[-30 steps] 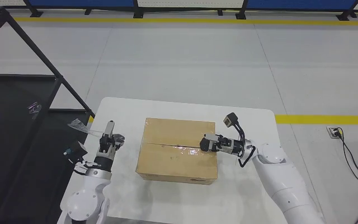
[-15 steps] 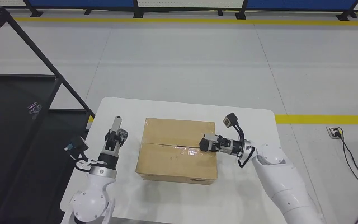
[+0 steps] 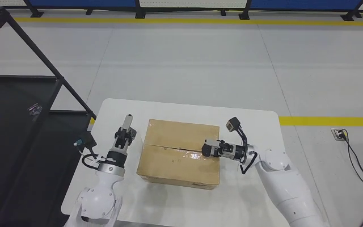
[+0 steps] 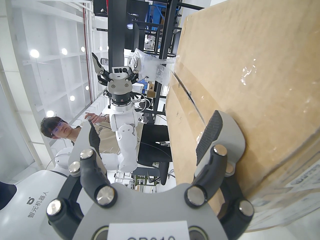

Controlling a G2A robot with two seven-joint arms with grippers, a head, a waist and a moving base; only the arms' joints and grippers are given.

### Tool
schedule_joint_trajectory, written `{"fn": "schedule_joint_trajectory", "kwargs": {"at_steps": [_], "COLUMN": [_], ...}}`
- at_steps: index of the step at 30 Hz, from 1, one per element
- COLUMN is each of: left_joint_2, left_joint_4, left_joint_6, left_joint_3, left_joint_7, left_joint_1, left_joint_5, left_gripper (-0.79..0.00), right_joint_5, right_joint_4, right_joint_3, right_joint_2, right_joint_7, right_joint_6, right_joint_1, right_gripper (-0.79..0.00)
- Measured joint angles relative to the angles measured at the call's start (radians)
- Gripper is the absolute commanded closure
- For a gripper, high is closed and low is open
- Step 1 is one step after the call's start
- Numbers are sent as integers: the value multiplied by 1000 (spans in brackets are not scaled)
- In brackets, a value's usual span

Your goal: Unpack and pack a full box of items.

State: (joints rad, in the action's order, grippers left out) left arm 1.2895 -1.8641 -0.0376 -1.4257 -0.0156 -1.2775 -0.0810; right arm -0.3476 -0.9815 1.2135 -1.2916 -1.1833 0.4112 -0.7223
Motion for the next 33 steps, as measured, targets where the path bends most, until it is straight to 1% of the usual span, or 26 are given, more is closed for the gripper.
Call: {"fn": "schedule_joint_trajectory", "kwargs": {"at_steps": [8, 12, 17, 25, 33], "left_joint_2": [3, 3, 3, 7, 14], "left_joint_4": [37, 13, -19, -67, -84], "left_joint_6": [-10, -4, -1, -5, -24], "left_joint_3": [-32, -50, -50, -2, 61], "left_joint_7": [-12, -13, -8, -23, -16], "left_joint_1": [4, -1, -5, -5, 17], "left_joint_5": [26, 30, 13, -82, -159], "left_gripper": [-785, -785, -785, -785, -785], "right_joint_5": [-4, -4, -9, -19, -26], "right_joint_4": [0, 2, 6, 17, 24], "right_joint_3": [-7, -15, -23, -31, -40], "right_joint_2": [4, 5, 6, 8, 10], "right_joint_7": [1, 3, 5, 8, 9], "right_joint_6": [-3, -6, -4, 7, 14], "right_joint_1": [7, 15, 21, 21, 22], "right_gripper": [-785, -785, -785, -785, -785]}}
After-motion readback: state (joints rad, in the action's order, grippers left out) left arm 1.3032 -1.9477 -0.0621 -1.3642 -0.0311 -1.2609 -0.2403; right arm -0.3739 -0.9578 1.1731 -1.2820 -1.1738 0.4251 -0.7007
